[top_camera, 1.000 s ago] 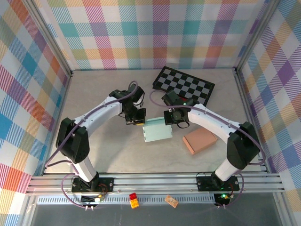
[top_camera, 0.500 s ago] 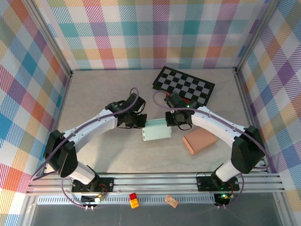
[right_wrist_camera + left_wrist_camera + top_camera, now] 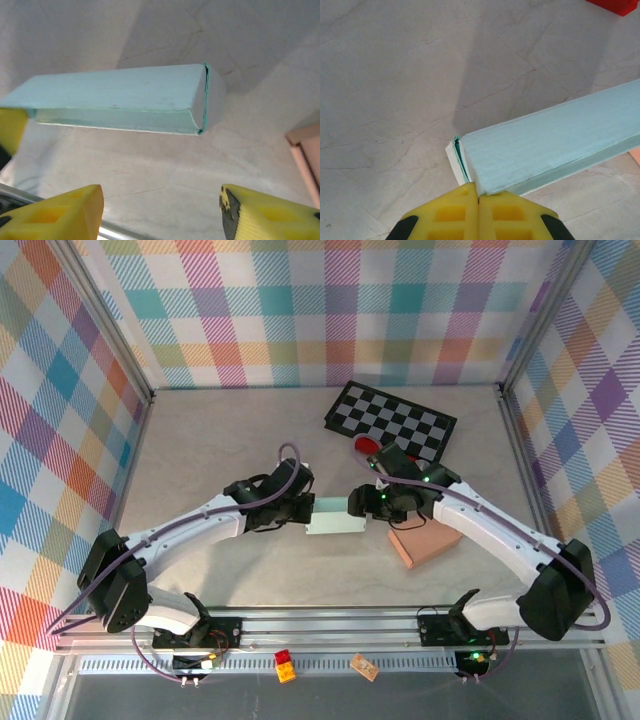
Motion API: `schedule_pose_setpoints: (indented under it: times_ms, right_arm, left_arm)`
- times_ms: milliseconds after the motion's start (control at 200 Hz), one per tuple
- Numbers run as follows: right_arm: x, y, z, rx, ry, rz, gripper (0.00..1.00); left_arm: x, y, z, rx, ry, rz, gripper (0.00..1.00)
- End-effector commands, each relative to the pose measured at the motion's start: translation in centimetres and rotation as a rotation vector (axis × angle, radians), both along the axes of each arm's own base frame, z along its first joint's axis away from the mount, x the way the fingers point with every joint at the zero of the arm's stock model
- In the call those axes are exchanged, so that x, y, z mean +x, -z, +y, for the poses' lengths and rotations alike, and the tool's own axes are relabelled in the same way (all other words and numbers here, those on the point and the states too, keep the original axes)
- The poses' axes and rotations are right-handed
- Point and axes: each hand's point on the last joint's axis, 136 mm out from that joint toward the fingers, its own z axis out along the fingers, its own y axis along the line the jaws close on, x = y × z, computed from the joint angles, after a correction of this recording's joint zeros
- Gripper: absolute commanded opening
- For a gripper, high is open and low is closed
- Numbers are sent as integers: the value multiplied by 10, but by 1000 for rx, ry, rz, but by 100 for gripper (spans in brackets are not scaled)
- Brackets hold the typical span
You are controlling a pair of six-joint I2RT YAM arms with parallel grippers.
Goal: Fold the paper box
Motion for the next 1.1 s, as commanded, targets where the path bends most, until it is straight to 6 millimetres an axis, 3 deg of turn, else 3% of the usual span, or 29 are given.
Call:
schedule_pose_setpoints:
  times_ms: [0,145,265,375,930,1095]
  right_arm:
    - [-7,-7,-1,83,149,96,67]
    - [8,-12,-3,212,356,217,71]
    - [9,-2,-7,314,501,384,71]
    - [19,0,-9,397,566,398,71]
    - [13,33,-8,406,621,511,62]
    - [7,40,-9,388,613,525,57]
  left_arm:
    - [0,-10,-2,-9,-2,-62,0]
    - [-4,-8,0,12,-9,-72,0]
    - [-5,-7,1,13,-24,-83,0]
    - [-8,-3,0,4,-31,-81,0]
    - [-18,10,3,-5,-50,-55,0]
    - [-22,14,3,-4,-52,-42,5]
